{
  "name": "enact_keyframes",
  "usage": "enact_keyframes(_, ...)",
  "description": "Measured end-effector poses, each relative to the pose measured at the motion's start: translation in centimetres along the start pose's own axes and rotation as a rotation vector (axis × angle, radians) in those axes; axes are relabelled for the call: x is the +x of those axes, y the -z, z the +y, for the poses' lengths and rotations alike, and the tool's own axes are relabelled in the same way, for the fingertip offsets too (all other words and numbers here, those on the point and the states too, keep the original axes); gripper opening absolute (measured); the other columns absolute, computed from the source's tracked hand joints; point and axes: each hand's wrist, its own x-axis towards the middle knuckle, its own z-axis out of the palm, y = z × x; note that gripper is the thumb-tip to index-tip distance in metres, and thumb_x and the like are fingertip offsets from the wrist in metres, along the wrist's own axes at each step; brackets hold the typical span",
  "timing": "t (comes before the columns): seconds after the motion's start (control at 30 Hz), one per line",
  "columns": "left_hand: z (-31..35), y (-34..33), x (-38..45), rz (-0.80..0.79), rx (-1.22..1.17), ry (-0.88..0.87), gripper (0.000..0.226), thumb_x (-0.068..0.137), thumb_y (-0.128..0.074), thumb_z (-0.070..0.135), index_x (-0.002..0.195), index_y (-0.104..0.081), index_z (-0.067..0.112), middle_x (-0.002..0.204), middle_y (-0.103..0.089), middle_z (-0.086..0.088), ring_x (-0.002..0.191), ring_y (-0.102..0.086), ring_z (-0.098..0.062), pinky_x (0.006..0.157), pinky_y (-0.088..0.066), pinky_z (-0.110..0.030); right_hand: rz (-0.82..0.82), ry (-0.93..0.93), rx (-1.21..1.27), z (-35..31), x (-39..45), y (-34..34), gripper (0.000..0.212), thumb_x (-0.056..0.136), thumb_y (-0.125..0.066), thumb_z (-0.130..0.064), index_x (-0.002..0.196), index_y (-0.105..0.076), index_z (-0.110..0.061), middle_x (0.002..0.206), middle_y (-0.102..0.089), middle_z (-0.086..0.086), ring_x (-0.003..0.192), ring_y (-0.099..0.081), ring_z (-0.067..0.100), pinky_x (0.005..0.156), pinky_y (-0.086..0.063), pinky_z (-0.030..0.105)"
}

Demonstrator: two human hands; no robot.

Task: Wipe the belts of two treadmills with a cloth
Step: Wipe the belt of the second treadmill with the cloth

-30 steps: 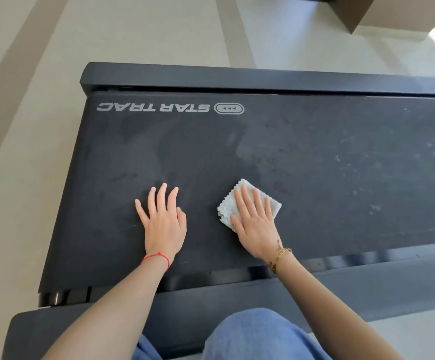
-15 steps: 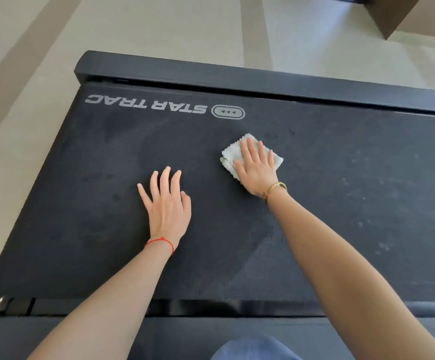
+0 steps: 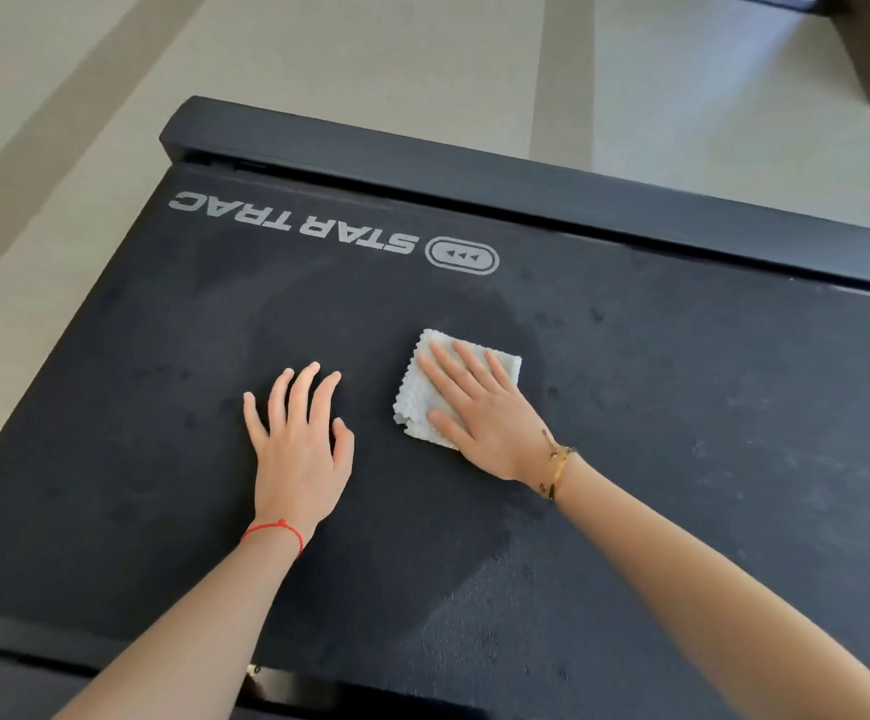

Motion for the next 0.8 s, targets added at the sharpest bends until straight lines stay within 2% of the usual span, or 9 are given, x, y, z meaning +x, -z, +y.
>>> enact_keyframes(0.07,0.0,0.0,0.1,0.002,0.005,0.001,0.052,0.095,-0.034,0.029,0.145,-0.046,0.019,0.154,-0.04,-0.003,0.146,-0.031,-0.029,0.12,-0.015,-0.063,0.003,-0.031,-0.033,3.1,1.9,1.0,0.061,0.105,-0.023,-0.046,0.159,-0.004,-0.024,0.166,-0.003,-0.004,0.153,0.003,0.021,0.124,0.003,0.043)
enact_keyframes(0.13,0.1,0.0,0.1,-0.006,0.02,0.006,0.053,0.096,-0.032,0.03,0.145,-0.046,0.019,0.154,-0.04,-0.003,0.146,-0.031,-0.029,0.121,-0.015,-0.063,0.031,-0.202,-0.014,6.8,5.4,2.6,0.061,0.106,-0.026,-0.042,0.158,-0.006,-0.02,0.166,-0.003,0.002,0.153,0.002,0.027,0.123,0.001,0.047)
enact_keyframes(0.23,0.0,-0.3,0.2,-0.001,0.035,0.012,0.053,0.096,-0.03,0.031,0.145,-0.045,0.02,0.154,-0.039,-0.002,0.146,-0.031,-0.028,0.121,-0.016,-0.062,0.031,-0.459,0.087,11.0,10.5,4.9,0.061,0.106,-0.024,-0.042,0.159,-0.003,-0.019,0.166,0.003,0.003,0.152,0.007,0.028,0.121,0.007,0.049)
enact_keyframes(0.33,-0.1,-0.3,0.3,-0.001,0.039,0.009,0.053,0.096,-0.029,0.032,0.145,-0.045,0.02,0.154,-0.039,-0.003,0.146,-0.031,-0.028,0.121,-0.016,-0.062,0.021,-0.59,0.13,10.4,13.6,5.1,0.064,0.104,-0.021,-0.044,0.159,0.001,-0.019,0.166,0.008,0.003,0.151,0.013,0.028,0.119,0.012,0.05)
enact_keyframes(0.4,-0.1,-0.3,0.3,-0.001,0.045,0.006,0.053,0.096,-0.03,0.032,0.145,-0.045,0.02,0.154,-0.04,-0.003,0.146,-0.032,-0.028,0.12,-0.017,-0.063,0.002,-0.494,0.1,7.3,13.7,4.3,0.064,0.104,-0.023,-0.042,0.159,0.0,-0.018,0.166,0.006,0.004,0.152,0.011,0.03,0.119,0.01,0.051)
enact_keyframes(0.5,-0.1,-0.2,0.2,0.009,0.058,-0.004,0.053,0.096,-0.031,0.03,0.145,-0.045,0.019,0.155,-0.04,-0.003,0.146,-0.032,-0.029,0.12,-0.018,-0.062,0.037,-0.202,0.021,1.8,11.2,2.2,0.062,0.105,-0.026,-0.041,0.159,-0.003,-0.018,0.166,0.001,0.003,0.152,0.006,0.03,0.12,0.008,0.051)
enact_keyframes(0.6,-0.1,-0.3,0.1,0.009,0.069,-0.003,0.053,0.095,-0.032,0.03,0.146,-0.045,0.019,0.155,-0.04,-0.003,0.146,-0.032,-0.029,0.12,-0.018,-0.062,0.017,-0.042,0.045,1.4,9.2,1.8,0.061,0.106,-0.026,-0.045,0.159,-0.004,-0.025,0.166,-0.001,-0.004,0.153,0.005,0.022,0.123,0.007,0.045)
enact_keyframes(0.67,-0.2,-0.3,0.1,0.009,0.064,-0.01,0.052,0.096,-0.033,0.03,0.145,-0.045,0.019,0.155,-0.04,-0.003,0.146,-0.032,-0.029,0.12,-0.017,-0.062,0.032,-0.105,0.023,3.9,9.4,2.4,0.061,0.105,-0.025,-0.047,0.159,-0.002,-0.027,0.166,0.0,-0.005,0.153,0.005,0.021,0.123,0.005,0.045)
enact_keyframes(0.8,-0.1,-0.3,0.2,0.011,0.051,-0.007,0.052,0.096,-0.033,0.03,0.145,-0.045,0.019,0.154,-0.04,-0.004,0.146,-0.032,-0.029,0.12,-0.017,-0.062,0.029,-0.416,0.069,9.6,11.7,4.6,0.063,0.105,-0.022,-0.046,0.158,0.001,-0.024,0.166,0.007,-0.001,0.152,0.009,0.024,0.122,0.007,0.048)
